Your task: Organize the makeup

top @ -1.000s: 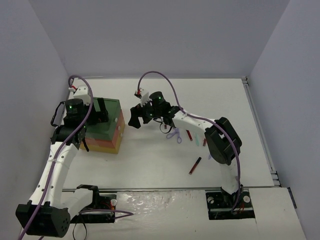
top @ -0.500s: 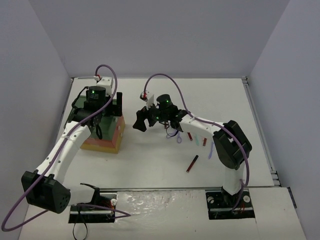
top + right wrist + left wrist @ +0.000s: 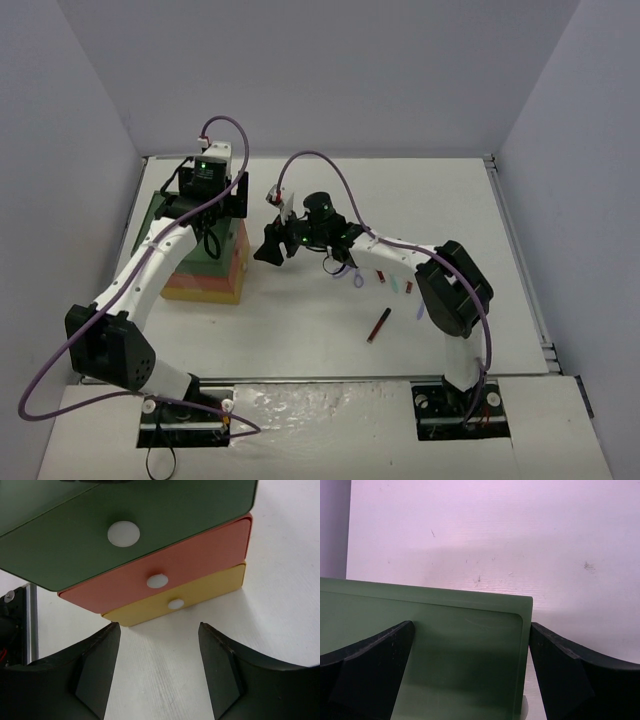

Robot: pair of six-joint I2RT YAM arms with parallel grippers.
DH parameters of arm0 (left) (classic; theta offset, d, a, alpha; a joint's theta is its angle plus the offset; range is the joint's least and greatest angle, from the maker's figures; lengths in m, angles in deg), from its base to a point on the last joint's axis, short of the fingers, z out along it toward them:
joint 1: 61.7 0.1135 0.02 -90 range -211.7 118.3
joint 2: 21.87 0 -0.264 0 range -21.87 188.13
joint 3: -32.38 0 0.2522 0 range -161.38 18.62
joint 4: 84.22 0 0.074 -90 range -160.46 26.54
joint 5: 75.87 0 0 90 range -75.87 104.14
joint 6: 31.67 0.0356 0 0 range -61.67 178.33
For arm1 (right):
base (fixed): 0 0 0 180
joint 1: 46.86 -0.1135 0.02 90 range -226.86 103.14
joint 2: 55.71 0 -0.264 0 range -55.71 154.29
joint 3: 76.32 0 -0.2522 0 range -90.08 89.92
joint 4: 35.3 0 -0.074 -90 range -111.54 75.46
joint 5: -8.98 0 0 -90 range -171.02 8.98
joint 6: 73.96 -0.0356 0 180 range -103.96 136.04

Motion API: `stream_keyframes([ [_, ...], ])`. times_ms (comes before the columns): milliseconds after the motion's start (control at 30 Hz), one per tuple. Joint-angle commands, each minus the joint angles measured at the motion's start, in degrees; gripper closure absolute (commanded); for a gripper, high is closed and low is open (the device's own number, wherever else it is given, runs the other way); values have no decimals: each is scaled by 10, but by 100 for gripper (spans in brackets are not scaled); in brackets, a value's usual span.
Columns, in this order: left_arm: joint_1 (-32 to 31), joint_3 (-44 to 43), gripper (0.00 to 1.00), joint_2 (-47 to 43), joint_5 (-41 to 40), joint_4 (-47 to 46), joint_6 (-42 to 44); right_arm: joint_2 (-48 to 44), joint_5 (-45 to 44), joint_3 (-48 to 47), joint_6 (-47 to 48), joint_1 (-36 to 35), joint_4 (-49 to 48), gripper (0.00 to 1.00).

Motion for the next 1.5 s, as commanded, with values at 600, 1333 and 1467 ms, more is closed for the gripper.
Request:
stream_keyframes([
  [600, 28, -1, 7, 1, 38, -44, -47, 92, 83, -94, -39, -1, -162, 41],
  [1333, 40, 4, 7, -2, 55, -45, -55, 159, 123, -152, -66, -3, -185, 43],
  [1467, 41, 5, 7, -3, 56, -45, -55, 166, 128, -157, -69, -4, -186, 49],
])
